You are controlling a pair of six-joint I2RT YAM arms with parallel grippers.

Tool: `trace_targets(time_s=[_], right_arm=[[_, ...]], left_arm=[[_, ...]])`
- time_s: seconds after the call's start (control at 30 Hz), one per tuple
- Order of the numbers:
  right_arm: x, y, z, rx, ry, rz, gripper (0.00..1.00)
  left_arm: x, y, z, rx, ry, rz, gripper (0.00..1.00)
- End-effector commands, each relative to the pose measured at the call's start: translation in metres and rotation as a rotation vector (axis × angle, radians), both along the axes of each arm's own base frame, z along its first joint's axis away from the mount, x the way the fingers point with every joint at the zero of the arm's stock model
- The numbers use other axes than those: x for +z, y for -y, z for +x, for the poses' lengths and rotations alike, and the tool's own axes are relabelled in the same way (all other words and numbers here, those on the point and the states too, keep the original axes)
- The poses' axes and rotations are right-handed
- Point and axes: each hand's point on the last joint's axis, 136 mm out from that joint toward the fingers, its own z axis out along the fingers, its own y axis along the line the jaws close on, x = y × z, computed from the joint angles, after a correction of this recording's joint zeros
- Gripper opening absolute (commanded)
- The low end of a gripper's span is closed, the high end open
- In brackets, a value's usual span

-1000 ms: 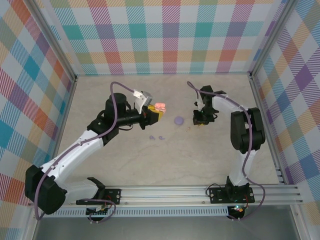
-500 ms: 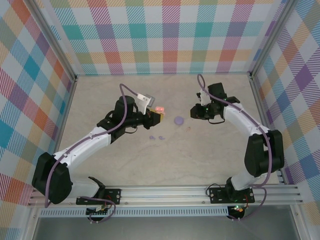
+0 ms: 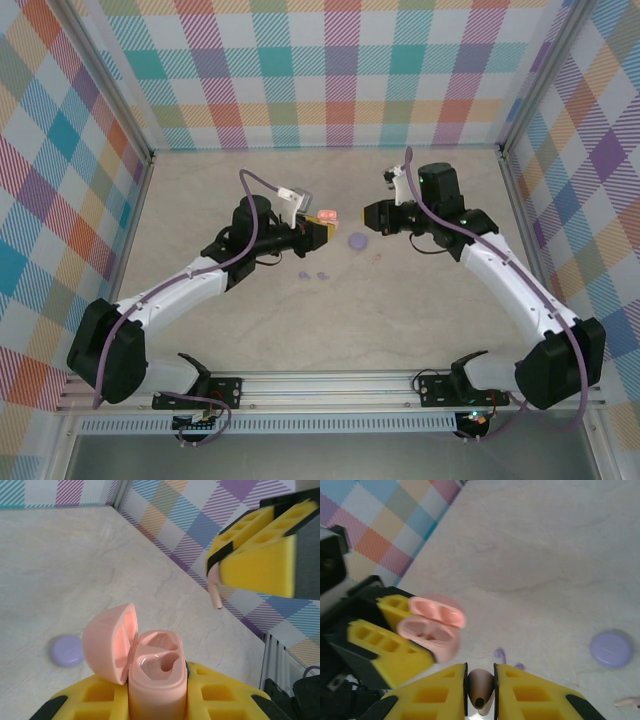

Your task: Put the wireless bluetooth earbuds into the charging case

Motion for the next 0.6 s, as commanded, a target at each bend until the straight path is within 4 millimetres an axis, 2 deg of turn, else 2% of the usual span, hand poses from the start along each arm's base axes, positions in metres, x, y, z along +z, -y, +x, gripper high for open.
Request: trace_targets(time_s=[0.0,0.1,0.27,0.4,0.57], right_arm=[[0.053,-0.011,-0.009,0.036,0.124,0.072,0.20],[0.081,-0.020,-0.021,0.066,0.201,0.098,0.20],[0.112,-0.027,-0.034,0.084,0.312,0.124,0.20],[0.122,-0.029,-0.041,0.085,0.367,0.154,0.20],[0.121,-0.031,-0.043,0.089,0.386,0.163,0.20]], left_arm=[[0.037,0.008,-0.014,-0.055,0.127,-0.093,0.05],[0.048,0.012,-0.025,-0.099,0.183,-0.117,0.05],[0.061,0.015,-0.036,-0.131,0.252,-0.145,0.05],[0.073,0.017,-0.043,-0.141,0.305,-0.167,0.05],[0.083,0.020,-0.045,-0.145,0.317,-0.178,0.05]])
